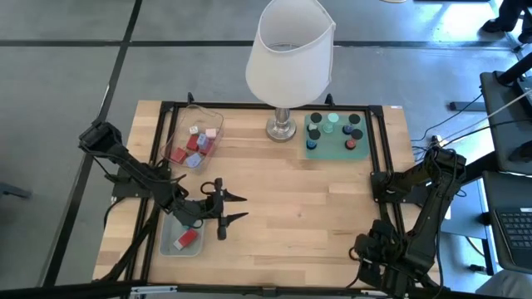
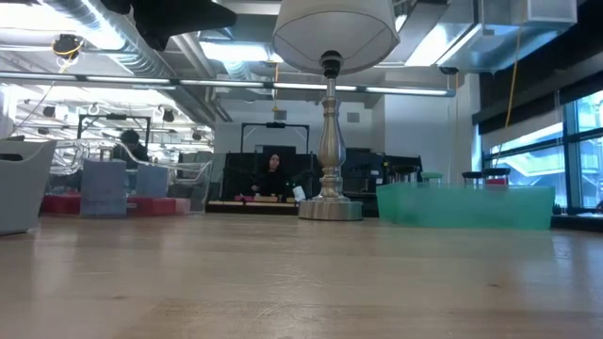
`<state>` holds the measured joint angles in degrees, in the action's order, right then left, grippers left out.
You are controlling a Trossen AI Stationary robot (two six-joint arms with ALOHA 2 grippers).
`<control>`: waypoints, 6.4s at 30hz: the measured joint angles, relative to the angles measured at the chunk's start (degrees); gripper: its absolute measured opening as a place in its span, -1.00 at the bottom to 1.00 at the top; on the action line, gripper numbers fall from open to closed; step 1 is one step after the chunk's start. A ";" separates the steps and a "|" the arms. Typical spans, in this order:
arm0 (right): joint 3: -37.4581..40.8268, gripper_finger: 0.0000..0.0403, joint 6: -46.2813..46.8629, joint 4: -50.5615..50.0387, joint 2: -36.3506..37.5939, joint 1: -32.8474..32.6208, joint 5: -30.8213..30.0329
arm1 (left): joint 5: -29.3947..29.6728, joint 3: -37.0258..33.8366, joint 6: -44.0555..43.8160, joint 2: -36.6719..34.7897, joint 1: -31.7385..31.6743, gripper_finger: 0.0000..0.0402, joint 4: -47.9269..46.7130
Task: Pick & Place Office items
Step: Put the yellow hourglass into the green bin, then return to Home Position
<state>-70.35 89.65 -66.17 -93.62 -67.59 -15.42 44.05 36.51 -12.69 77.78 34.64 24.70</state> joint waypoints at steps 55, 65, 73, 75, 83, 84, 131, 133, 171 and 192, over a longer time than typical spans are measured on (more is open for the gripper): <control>5.84 0.43 -1.24 5.28 -0.11 -2.01 1.85 | -0.04 -0.01 -0.02 0.02 0.01 -0.02 -1.39; 5.84 0.27 -1.60 5.29 -0.11 -2.01 1.12 | -0.03 -0.01 -0.02 0.02 0.00 -0.02 -1.39; 5.84 0.06 -1.57 5.29 -0.11 -2.01 0.92 | -0.02 -0.02 -0.04 0.02 0.01 -0.02 -1.39; 5.84 0.06 -1.57 5.29 -0.11 -2.01 0.73 | -0.02 -0.02 -0.03 0.02 0.01 -0.02 -1.39; 5.84 0.08 -0.76 3.94 -0.11 -0.76 -7.25 | -0.02 -0.02 -0.04 0.02 -0.01 -0.02 -1.39; 5.84 0.07 0.39 2.22 -0.11 -0.05 -8.70 | -0.02 -0.02 -0.04 0.02 0.00 -0.02 -1.39; 19.85 0.09 -58.98 15.16 20.02 80.39 -12.22 | -0.63 -0.02 -0.04 0.02 0.02 -0.02 -2.72; 21.32 0.09 -59.86 17.36 20.02 82.04 -11.57 | -0.63 -0.02 -0.04 0.02 0.02 -0.02 -2.72; 11.26 0.43 -72.26 19.03 30.16 82.27 -10.66 | 16.75 -0.02 9.81 -10.91 4.44 -0.02 -2.39; 21.93 0.43 -58.88 14.28 49.33 57.23 -30.66 | 45.95 -0.02 19.52 -37.84 21.15 -0.02 -17.68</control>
<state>-48.41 30.77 -51.90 -44.30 -10.36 -46.08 90.00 36.49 6.84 39.94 55.79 7.02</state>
